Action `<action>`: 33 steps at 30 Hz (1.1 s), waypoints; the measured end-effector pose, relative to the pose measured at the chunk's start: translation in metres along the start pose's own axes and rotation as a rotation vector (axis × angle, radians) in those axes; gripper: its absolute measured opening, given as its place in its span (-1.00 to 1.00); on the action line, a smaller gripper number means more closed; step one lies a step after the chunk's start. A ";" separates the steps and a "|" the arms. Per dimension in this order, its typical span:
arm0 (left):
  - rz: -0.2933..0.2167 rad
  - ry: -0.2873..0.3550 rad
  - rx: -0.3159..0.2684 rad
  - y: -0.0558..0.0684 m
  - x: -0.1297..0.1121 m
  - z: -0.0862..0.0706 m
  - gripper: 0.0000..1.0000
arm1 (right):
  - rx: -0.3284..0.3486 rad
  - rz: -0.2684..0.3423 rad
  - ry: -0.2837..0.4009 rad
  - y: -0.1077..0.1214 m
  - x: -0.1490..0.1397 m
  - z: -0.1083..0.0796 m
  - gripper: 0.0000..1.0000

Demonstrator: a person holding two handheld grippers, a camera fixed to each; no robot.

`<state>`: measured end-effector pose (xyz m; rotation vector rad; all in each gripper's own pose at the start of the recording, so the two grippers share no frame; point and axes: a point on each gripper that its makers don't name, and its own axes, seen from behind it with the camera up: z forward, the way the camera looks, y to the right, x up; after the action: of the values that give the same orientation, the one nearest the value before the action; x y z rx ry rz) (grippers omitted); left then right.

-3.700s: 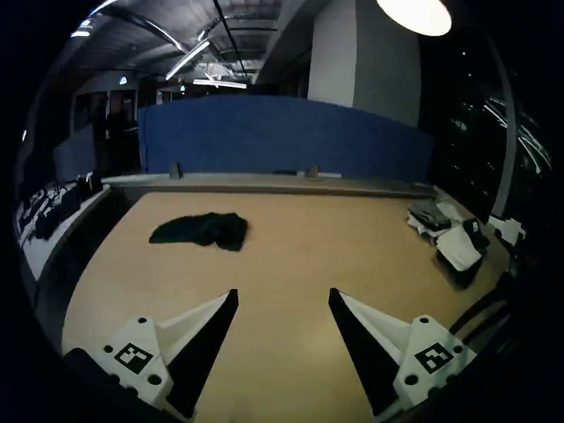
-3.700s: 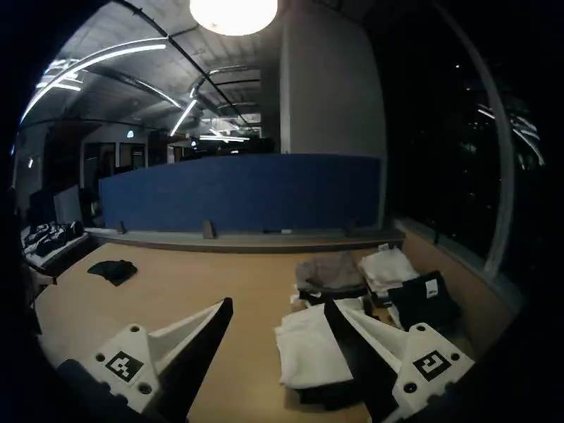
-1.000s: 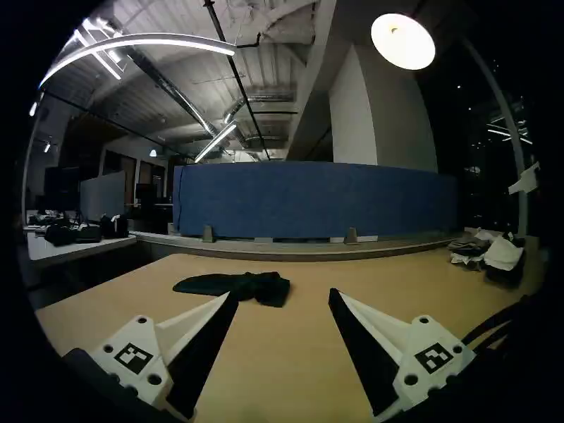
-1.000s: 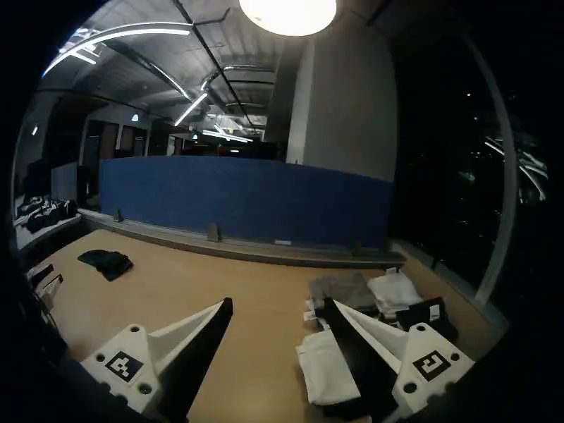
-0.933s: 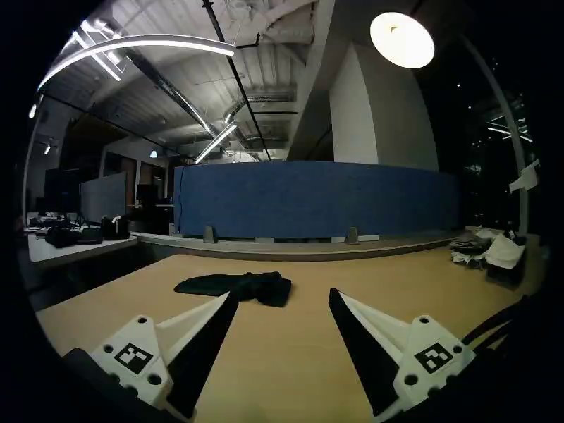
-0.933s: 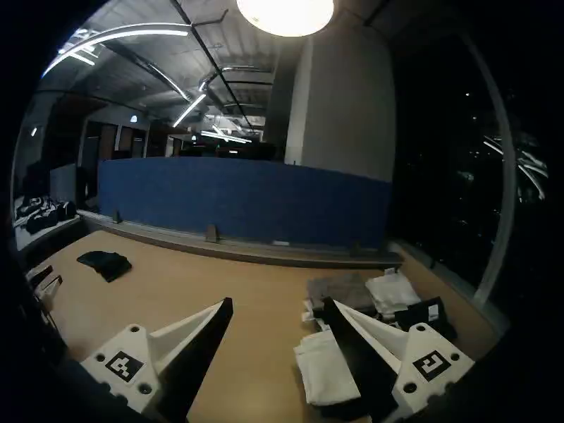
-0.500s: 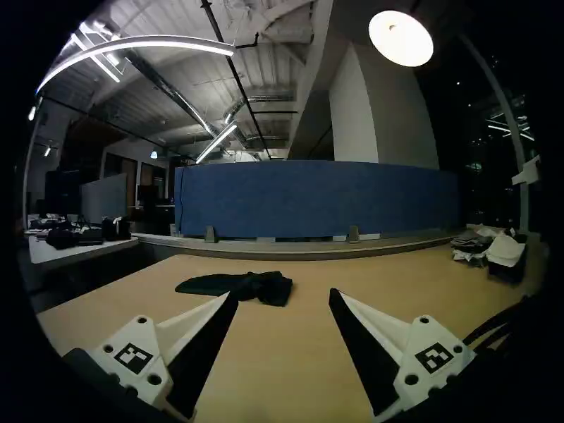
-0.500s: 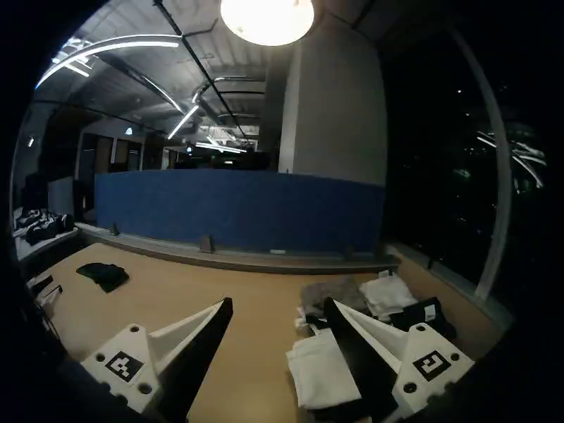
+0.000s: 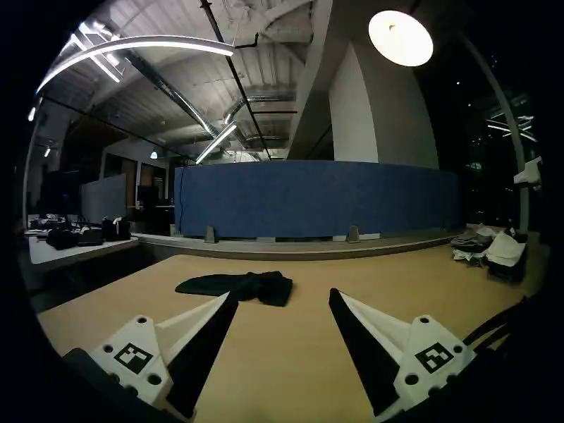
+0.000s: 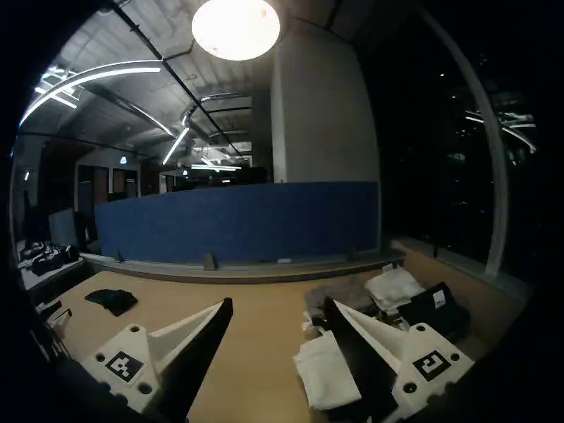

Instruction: Fold towel

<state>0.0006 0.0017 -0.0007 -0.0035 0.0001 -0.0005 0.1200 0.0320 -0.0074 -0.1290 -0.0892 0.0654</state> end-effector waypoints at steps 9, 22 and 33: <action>0.000 0.000 0.000 0.000 0.000 -0.001 0.92 | 0.004 0.055 0.052 0.018 -0.014 -0.008 1.00; 0.000 0.000 0.000 0.000 0.000 -0.001 0.91 | 0.031 0.089 0.078 0.022 -0.064 -0.003 1.00; 0.000 0.000 0.000 0.000 0.000 -0.001 0.92 | 0.047 0.083 0.079 0.015 -0.093 0.009 1.00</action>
<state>0.0008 0.0013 -0.0015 -0.0034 0.0001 -0.0006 0.0262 0.0418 -0.0086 -0.0883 -0.0031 0.1446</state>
